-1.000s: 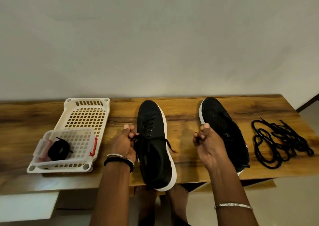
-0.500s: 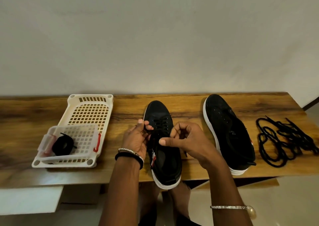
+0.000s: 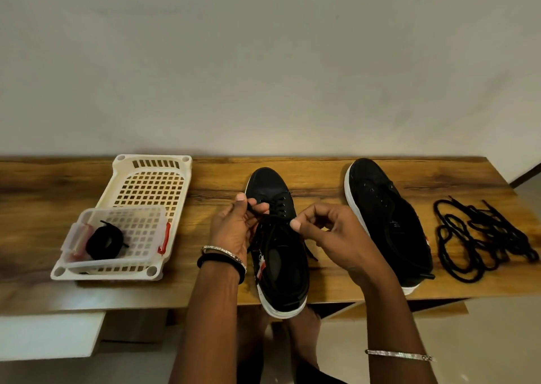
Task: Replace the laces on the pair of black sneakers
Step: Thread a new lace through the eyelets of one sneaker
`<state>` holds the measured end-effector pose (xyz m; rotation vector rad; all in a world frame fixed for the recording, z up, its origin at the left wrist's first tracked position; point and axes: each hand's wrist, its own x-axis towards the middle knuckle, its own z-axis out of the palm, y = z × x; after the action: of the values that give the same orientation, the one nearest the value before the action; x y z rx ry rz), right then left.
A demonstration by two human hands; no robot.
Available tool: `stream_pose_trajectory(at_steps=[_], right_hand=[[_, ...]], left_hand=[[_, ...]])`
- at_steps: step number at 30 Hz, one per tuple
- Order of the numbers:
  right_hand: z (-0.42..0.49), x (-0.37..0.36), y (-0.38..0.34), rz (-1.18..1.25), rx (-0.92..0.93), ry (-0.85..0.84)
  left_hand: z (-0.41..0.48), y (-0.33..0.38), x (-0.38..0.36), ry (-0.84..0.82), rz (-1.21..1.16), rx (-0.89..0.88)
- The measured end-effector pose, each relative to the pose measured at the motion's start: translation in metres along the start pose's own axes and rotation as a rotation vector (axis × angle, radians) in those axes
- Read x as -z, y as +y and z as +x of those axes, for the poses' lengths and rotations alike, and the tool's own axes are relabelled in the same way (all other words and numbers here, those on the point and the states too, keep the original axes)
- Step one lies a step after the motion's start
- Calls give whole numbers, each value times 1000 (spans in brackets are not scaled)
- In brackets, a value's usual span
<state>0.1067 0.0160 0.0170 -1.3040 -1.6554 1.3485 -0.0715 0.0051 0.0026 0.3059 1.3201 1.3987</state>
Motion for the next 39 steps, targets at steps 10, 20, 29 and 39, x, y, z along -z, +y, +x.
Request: stream_pose_trajectory(at_steps=[10, 20, 29, 39], right_hand=[[13, -38, -9, 672, -113, 185], [20, -51, 1, 942, -279, 302], [22, -61, 2, 987, -335, 476], [15, -40, -9, 503, -20, 191]], left_hand=[[-7, -2, -17, -34, -20, -68], [14, -22, -18, 29, -173, -130], [19, -25, -19, 134, -317, -137], [-5, -1, -13, -136, -168, -173]])
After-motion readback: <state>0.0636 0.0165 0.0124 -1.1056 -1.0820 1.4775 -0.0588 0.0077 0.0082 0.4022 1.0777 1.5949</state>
